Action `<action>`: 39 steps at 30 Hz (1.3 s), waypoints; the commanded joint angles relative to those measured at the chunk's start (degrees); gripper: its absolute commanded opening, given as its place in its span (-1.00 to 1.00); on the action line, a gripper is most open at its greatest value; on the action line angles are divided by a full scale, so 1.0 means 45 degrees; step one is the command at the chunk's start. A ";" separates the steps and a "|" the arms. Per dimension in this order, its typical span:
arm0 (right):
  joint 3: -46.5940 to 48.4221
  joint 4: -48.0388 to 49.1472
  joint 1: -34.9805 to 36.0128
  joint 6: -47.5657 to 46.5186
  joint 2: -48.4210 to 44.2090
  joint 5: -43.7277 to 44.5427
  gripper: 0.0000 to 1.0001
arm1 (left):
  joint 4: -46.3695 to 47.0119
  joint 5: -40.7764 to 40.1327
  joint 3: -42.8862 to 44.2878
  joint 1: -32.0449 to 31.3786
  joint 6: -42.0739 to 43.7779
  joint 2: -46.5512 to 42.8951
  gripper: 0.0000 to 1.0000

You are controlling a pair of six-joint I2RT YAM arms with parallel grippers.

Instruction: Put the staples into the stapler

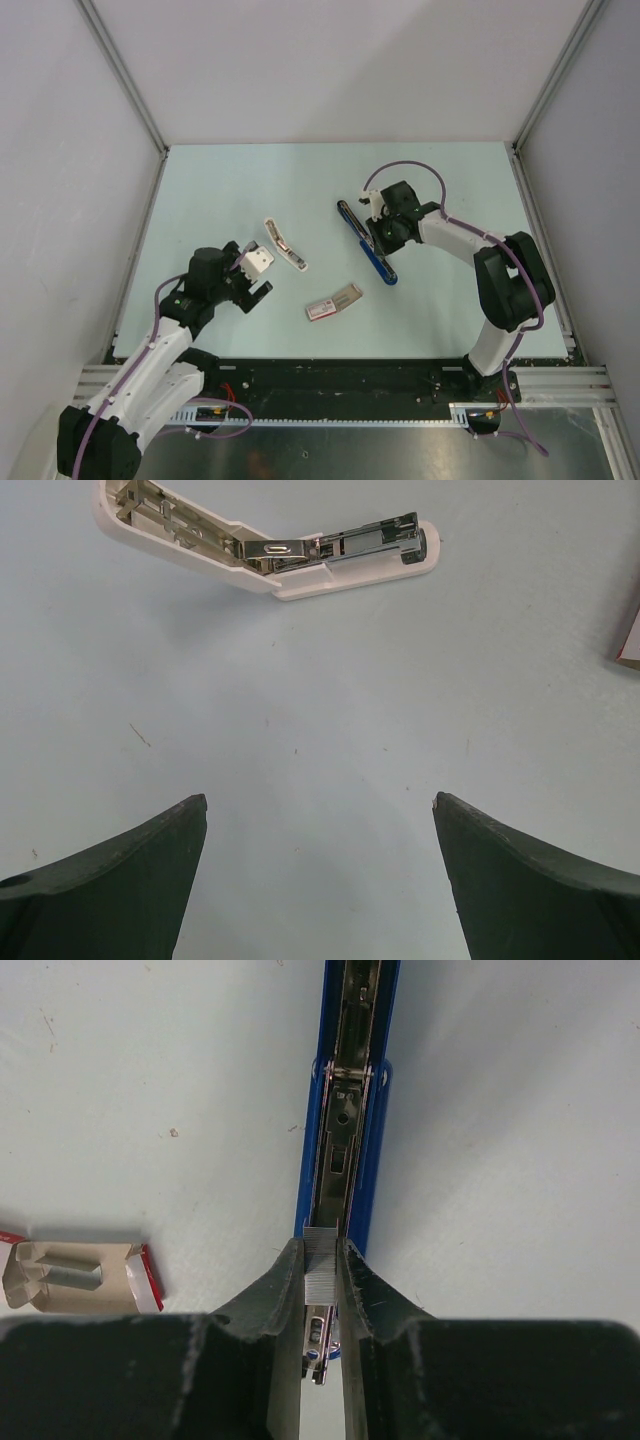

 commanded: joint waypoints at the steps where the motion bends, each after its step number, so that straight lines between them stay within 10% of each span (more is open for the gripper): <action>1: -0.0088 0.0431 -0.0072 -0.0205 -0.0029 -0.0111 -0.74 | 0.0281 0.0120 -0.0035 0.0093 0.0127 -0.0129 0.99; 39: -0.0158 0.0531 -0.0145 -0.0064 0.0232 0.0430 -0.76 | 0.0270 0.0081 -0.0055 0.0111 0.0123 -0.0157 0.99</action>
